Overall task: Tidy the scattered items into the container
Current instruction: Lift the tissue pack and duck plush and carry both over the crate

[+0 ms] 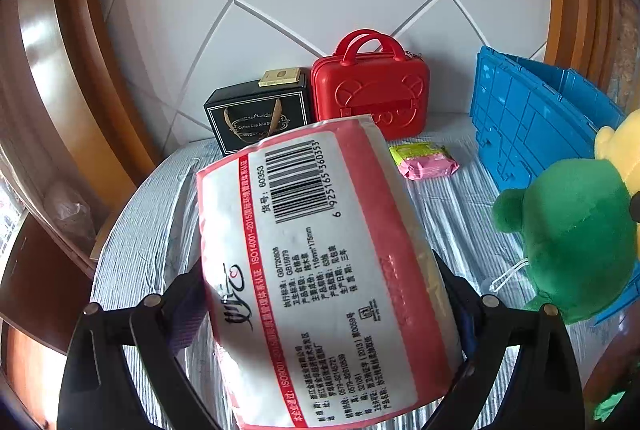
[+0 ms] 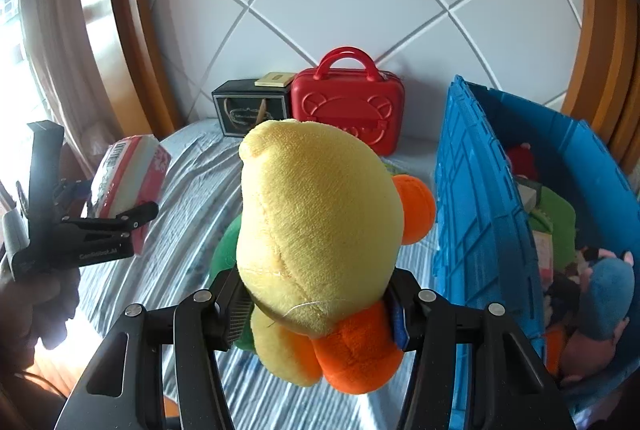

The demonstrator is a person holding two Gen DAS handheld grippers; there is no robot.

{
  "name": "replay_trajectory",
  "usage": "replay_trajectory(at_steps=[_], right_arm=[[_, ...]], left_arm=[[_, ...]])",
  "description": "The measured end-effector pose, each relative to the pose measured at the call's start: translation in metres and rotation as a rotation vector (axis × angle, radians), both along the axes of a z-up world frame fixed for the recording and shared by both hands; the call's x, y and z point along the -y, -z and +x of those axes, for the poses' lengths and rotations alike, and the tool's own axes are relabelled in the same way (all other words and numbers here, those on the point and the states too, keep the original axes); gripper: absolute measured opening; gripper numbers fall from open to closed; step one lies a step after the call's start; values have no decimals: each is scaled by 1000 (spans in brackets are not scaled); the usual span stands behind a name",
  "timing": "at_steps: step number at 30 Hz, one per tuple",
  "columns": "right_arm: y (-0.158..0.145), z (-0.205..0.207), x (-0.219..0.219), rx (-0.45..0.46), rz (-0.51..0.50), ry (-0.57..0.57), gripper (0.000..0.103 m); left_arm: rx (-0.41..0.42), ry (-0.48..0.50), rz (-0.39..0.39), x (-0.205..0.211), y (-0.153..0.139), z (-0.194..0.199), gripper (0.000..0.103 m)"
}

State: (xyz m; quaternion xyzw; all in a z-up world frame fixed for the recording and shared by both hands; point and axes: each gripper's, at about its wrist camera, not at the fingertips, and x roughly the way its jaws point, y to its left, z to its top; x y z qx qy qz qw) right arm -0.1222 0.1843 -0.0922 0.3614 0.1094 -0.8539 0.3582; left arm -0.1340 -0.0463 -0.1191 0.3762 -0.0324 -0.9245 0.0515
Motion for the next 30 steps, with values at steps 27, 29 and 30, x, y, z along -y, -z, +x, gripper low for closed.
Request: replay_trajectory(at_steps=[27, 29, 30], right_arm=[[-71, -42, -125, -107, -105, -1, 55], [-75, -52, -139, -114, -120, 21, 55], [-76, -56, -147, -118, -125, 33, 55]], left_arm=[[-115, 36, -8, -134, -71, -2, 97], [-127, 59, -14, -150, -79, -7, 97], [-133, 73, -17, -158, -83, -10, 97]])
